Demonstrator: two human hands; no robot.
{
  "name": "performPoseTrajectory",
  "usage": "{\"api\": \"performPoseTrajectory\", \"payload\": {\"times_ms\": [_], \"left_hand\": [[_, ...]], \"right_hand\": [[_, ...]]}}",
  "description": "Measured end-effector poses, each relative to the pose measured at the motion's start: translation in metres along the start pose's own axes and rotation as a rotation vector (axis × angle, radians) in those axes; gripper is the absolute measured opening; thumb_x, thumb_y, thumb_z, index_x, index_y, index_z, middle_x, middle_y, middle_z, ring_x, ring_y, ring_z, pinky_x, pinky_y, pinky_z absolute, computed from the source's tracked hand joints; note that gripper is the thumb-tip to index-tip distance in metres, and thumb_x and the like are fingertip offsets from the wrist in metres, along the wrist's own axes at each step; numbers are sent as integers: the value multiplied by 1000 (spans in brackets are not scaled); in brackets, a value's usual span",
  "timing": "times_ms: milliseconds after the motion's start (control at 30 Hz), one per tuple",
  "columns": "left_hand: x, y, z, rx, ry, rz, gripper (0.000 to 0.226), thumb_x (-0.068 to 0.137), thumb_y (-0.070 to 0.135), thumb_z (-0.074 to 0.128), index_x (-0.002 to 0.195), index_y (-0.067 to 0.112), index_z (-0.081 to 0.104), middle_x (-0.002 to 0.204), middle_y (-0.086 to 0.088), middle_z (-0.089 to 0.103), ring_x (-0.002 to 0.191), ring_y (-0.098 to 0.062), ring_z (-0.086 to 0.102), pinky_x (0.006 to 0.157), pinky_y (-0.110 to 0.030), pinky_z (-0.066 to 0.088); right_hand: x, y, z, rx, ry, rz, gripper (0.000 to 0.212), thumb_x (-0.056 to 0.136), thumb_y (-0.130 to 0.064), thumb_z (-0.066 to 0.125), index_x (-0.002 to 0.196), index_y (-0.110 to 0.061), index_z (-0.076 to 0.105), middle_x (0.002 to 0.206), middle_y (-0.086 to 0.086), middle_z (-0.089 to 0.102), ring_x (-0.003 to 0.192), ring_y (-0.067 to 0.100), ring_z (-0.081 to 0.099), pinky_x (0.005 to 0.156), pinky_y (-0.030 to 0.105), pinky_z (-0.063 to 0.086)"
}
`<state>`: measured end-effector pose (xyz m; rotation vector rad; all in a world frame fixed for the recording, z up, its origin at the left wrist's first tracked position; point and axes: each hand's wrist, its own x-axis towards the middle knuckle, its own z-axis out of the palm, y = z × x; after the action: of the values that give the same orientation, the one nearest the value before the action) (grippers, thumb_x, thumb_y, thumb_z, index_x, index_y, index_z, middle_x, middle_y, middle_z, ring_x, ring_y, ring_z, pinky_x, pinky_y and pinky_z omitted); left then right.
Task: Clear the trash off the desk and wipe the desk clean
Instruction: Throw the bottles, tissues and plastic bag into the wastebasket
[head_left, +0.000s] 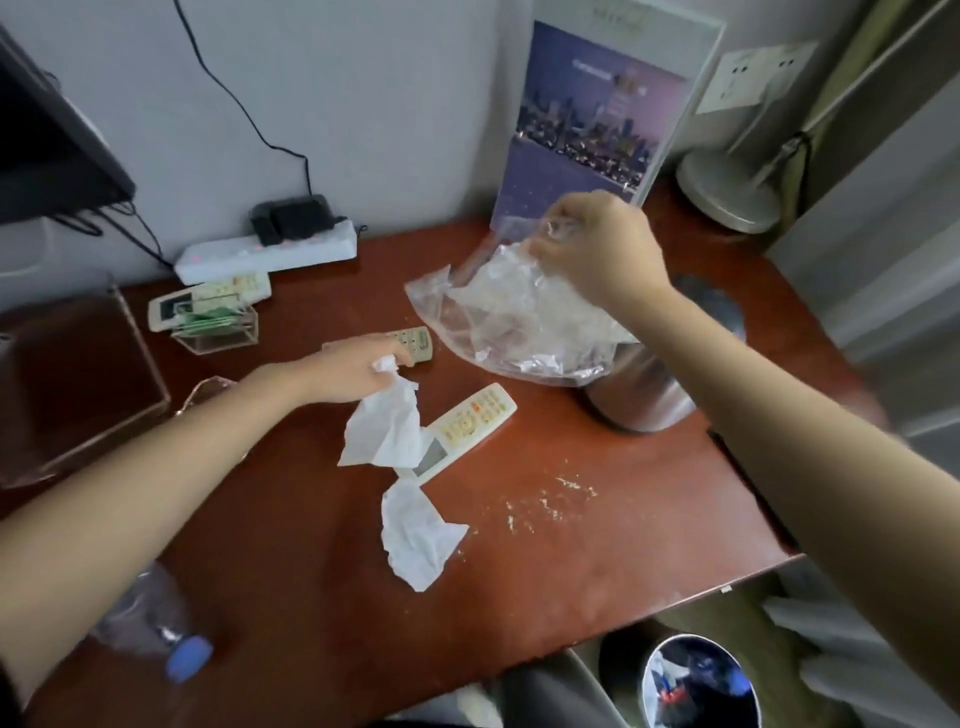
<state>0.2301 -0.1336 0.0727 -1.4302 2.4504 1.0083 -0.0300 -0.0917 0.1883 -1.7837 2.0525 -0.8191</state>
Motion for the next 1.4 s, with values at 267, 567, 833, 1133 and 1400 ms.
{"api": "performPoseTrajectory", "payload": {"times_ms": [267,567,833,1133,1400], "left_hand": [[17,-45,40,327,-75,195,69,90,35,57,148,24,21,151,-3,22,140,-22,12,111,-39,20],[17,-68,44,82,18,303,7,88,6,53,94,10,54,100,-3,51,96,-23,53,78,-34,40],[-62,-14,71,297,-308,584,50,89,27,48,135,38,31,118,5,28,104,-16,39,90,-28,30],[-58,-19,124,789,-234,949,41,84,42,60,120,25,56,100,-5,57,82,-23,54,68,-35,44],[-73,-81,40,202,68,465,26,91,17,53,117,15,56,107,-5,51,106,-24,48,85,-41,43]], "right_hand": [[-39,10,59,-12,-48,233,28,80,-42,67,96,-18,65,88,-2,66,80,20,64,72,36,55],[-87,21,95,-52,50,445,21,79,-40,69,86,-21,64,90,-1,66,85,18,60,72,30,49],[-138,36,83,-52,144,583,21,76,-39,71,86,-21,66,91,-5,62,91,18,59,76,32,48],[-166,42,91,-59,156,594,22,73,-39,74,86,-22,66,93,6,66,94,26,58,79,35,49],[-132,-2,124,14,38,365,21,75,-39,73,82,-21,65,91,1,59,95,27,55,78,39,48]]}}
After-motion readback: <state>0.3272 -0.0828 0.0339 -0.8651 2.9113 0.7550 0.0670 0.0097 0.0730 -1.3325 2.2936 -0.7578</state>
